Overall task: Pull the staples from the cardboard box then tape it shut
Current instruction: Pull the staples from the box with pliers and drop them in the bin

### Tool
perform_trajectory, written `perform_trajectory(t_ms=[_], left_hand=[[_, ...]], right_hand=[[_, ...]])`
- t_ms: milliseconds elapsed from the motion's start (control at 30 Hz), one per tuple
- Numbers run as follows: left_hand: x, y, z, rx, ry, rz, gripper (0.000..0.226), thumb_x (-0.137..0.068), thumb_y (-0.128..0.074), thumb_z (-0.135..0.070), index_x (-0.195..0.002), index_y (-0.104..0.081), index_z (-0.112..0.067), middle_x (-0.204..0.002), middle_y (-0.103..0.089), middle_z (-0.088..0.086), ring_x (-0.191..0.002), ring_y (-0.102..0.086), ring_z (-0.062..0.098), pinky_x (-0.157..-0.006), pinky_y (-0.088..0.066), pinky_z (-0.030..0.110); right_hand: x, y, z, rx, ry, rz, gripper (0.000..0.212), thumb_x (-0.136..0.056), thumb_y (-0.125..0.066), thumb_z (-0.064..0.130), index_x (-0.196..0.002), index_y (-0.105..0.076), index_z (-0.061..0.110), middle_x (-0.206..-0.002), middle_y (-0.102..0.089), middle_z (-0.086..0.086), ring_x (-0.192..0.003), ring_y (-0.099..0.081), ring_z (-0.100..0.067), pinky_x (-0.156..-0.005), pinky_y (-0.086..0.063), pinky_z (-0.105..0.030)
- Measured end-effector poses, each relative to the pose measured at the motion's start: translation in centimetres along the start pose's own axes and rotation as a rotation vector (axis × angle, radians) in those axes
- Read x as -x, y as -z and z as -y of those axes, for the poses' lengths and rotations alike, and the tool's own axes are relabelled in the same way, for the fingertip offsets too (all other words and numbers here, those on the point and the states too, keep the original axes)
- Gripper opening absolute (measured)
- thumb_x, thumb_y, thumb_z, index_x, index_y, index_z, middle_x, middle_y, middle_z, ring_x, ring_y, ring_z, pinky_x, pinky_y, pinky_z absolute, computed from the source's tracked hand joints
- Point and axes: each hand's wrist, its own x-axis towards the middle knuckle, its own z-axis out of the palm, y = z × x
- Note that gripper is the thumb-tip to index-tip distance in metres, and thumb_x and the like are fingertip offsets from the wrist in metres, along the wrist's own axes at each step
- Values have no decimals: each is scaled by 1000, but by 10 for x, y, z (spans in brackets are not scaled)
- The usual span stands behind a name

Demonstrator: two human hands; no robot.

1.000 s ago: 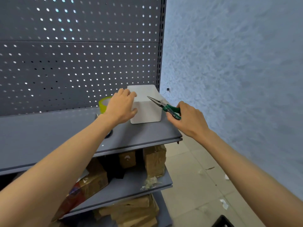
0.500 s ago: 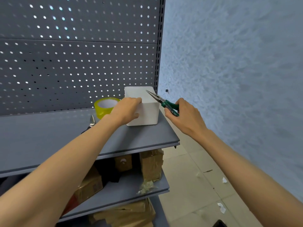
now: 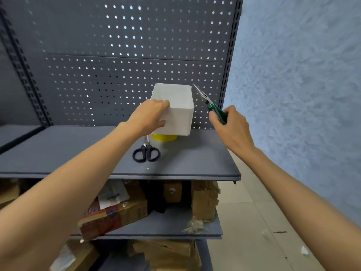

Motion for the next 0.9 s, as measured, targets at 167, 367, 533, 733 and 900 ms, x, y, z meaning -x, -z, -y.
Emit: perform_trajectory(t_ms=[167, 367, 533, 733, 900], left_hand=[[47, 24, 43, -104, 133, 2, 26, -81, -65, -13, -98, -50, -1, -99, -61, 18, -88, -54, 37, -68, -43, 40], [108, 48, 89, -186, 266, 20, 26, -81, -66, -13, -99, -50, -2, -103, -61, 18, -90, -55, 38, -68, -38, 38], [150, 63, 129, -226, 342, 42, 26, -82, -66, -14, -101, -51, -3, -106, -61, 18, -95, -56, 37, -71, -40, 37], [189, 74, 184, -221, 356, 48, 25, -83, -65, -15, -101, -50, -5, -107, -61, 17, -95, -55, 35, -77, -47, 44], [209, 80, 234, -204, 327, 72, 24, -83, -65, -16, -98, -49, -5, -104, -61, 16, -93, -55, 35, -77, -46, 46]], right_hand=[[1, -32, 31, -53, 105, 83, 40, -91, -45, 51, -93, -50, 11, -86, -55, -3, -74, -51, -21, -62, -33, -31], [14, -75, 82, -89, 205, 185, 38, -93, -45, 48, -93, -50, 10, -89, -52, -4, -80, -48, -23, -67, -32, -31], [23, -109, 125, -104, 245, 221, 40, -92, -45, 48, -97, -53, 10, -94, -56, -6, -85, -49, -23, -69, -31, -32], [32, -150, 178, -139, 258, 245, 39, -92, -48, 45, -99, -54, 7, -95, -56, -9, -92, -52, -30, -75, -37, -37], [41, -187, 222, -93, 232, 267, 37, -93, -45, 47, -97, -50, 10, -91, -48, -3, -83, -42, -22, -69, -25, -31]])
